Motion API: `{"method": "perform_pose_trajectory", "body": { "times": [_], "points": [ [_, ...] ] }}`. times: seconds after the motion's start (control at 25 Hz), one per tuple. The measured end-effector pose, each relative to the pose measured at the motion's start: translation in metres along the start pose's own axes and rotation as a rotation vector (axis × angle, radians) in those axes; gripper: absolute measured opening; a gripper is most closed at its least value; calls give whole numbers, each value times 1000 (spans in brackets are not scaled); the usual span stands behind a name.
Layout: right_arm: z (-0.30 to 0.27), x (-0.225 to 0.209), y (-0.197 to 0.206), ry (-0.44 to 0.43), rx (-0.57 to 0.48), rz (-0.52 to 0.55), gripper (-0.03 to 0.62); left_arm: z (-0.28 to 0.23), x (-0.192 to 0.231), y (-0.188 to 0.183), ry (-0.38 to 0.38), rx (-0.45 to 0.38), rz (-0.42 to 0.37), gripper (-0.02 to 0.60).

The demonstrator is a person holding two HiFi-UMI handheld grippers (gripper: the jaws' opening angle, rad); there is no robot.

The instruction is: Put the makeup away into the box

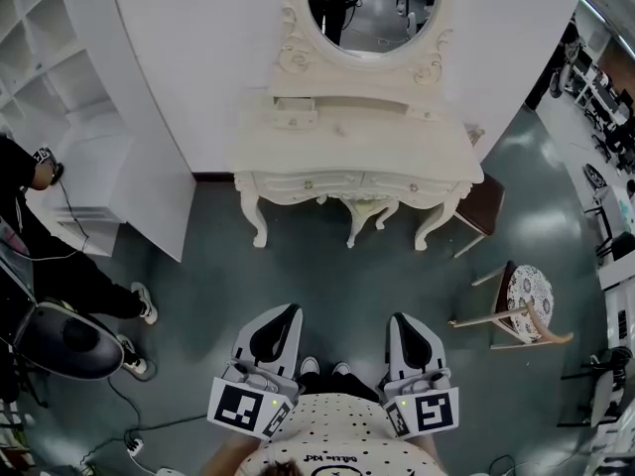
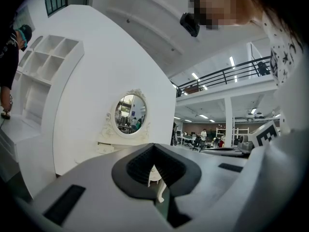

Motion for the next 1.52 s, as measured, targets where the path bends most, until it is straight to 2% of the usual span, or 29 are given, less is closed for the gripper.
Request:
{"method": "perform_pose_trajectory", "body": {
  "times": [0.44, 0.96, 1.2, 1.52],
  "points": [
    [-27, -8, 0, -37, 22, 25, 6, -16, 11, 3, -42, 16, 19, 5],
    [-107, -97, -7, -125, 19, 46, 6, -118, 10, 2, -123, -20, 31, 5],
    [-125, -130, -7, -116, 28, 52, 6, -155, 8, 5, -115, -22, 34, 5],
    [-151, -146, -5, -101, 42, 34, 6, -191, 22, 2, -95, -10, 31, 5]
  ]
}}
Point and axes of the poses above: the fingertips, and each gripper's own axes: z backward along the fingers, x to its left, y out of its underside, the point moved 10 cm from there along z, backward along the fingers, and after that the axes turned 2 degrees about -y, right-handed, at the moved point
